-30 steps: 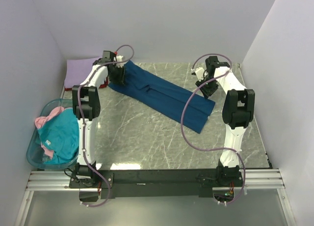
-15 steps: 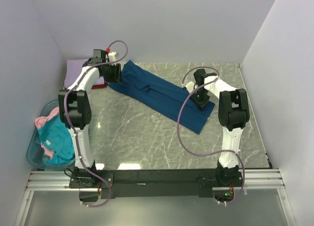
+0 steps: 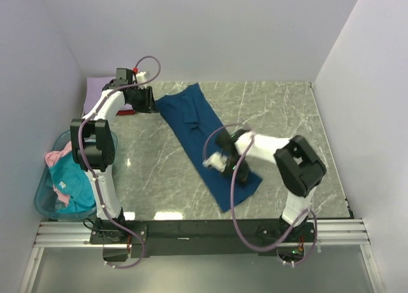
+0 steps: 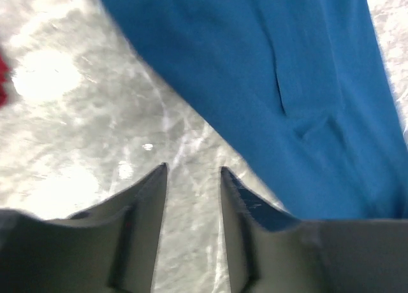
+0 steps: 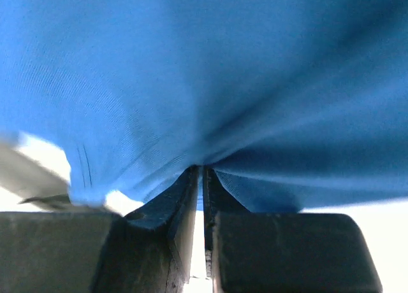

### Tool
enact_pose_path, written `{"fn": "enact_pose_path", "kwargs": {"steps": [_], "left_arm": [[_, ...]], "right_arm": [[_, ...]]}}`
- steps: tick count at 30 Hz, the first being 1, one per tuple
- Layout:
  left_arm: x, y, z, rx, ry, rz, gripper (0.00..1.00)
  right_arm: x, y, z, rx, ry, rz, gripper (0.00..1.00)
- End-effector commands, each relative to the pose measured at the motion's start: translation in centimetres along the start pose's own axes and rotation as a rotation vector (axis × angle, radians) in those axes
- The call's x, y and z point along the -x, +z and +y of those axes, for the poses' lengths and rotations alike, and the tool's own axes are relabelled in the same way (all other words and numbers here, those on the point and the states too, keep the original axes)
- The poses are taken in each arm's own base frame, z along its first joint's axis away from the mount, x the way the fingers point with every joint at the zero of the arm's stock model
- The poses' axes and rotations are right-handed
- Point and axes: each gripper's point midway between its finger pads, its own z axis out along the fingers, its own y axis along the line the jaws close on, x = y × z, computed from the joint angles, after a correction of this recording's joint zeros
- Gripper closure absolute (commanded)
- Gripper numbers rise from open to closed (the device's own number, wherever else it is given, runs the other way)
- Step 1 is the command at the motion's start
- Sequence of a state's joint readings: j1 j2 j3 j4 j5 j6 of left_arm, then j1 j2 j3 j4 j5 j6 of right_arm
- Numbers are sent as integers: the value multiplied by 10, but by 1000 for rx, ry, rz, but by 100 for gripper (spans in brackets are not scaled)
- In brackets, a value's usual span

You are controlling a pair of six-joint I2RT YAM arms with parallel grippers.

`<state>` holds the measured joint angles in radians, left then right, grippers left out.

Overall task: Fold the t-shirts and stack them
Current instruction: Fold the tshirt

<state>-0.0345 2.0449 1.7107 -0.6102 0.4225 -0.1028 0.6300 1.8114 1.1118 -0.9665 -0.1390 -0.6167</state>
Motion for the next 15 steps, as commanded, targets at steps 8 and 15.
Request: {"fn": "enact_pose_path", "kwargs": {"steps": [8,15], "left_arm": [[-34,37,-70,-28,78,84,75],[-58,77,-78,33,93,165,85]], "right_arm": [[42,-57,122,262,-158,-173,79],[55,-102,67,212,14,-362,75]]}}
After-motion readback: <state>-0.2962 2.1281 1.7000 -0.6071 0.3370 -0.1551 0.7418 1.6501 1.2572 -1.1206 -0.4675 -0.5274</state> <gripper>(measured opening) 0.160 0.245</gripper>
